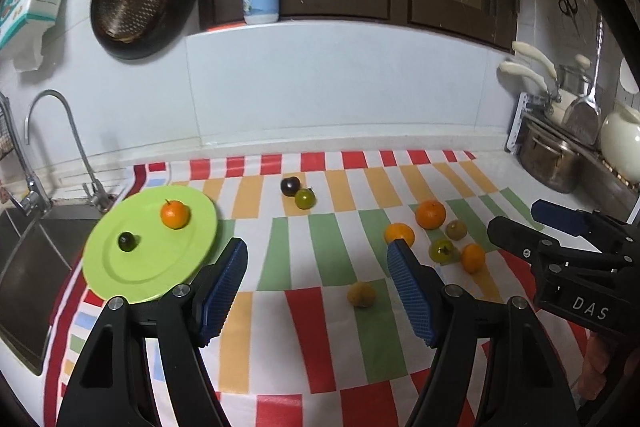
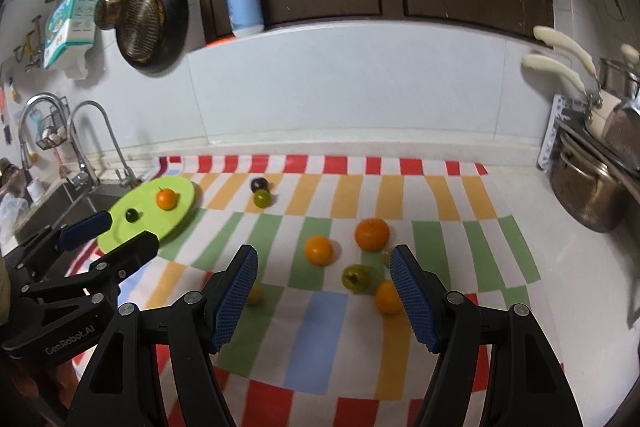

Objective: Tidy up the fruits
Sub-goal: 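Move both open grippers back toward the remaining fruits on the cloth, then close the left gripper on the brown kiwi while the right gripper grasps an orange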

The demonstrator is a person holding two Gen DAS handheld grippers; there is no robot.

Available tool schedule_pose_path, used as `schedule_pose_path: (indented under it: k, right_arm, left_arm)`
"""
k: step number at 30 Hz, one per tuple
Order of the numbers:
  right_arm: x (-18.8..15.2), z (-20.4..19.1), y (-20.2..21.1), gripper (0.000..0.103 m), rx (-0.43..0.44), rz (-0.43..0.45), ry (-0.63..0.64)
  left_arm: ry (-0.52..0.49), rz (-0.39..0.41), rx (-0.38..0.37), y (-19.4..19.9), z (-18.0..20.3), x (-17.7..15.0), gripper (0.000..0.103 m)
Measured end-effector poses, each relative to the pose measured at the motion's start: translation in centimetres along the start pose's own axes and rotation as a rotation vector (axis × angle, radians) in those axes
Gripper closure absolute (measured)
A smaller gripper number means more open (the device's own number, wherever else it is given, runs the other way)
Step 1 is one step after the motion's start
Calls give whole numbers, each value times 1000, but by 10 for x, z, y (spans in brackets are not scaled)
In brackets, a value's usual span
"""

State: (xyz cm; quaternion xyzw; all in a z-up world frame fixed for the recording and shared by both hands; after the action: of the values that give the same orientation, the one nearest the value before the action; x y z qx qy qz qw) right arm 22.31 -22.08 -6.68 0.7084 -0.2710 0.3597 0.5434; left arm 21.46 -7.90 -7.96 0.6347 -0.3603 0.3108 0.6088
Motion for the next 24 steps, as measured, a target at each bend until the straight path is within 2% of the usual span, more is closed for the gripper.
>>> schedule_pose_path:
  k: [7,20,24]
  right_arm:
    - [-18,23,-19,34,-47,-49,-10]
    - [-53,52,-58,34,-49,-173,-92]
    - [-63,60,-69,34,-56,-208,-115]
  left_arm:
    - [-15,-66,-16,-31,14,-18,31]
    - [-53,-199,-44,-68,37,-58,32]
    - [-55,-246,-62,-80,43,-64,42]
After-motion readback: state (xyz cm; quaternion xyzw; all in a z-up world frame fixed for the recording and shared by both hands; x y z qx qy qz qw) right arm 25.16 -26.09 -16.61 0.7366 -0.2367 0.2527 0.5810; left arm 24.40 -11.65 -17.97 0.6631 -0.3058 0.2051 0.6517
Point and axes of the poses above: each gripper's, at about its wrist camera, not at the fingertips, and y roughly against the way its jaws point, z to its right, x to its top, the point moved 10 cm from there along -y, roughly the way its jaws point, and after that the axes turned 6 degrees about x, right-handed, at the moved point
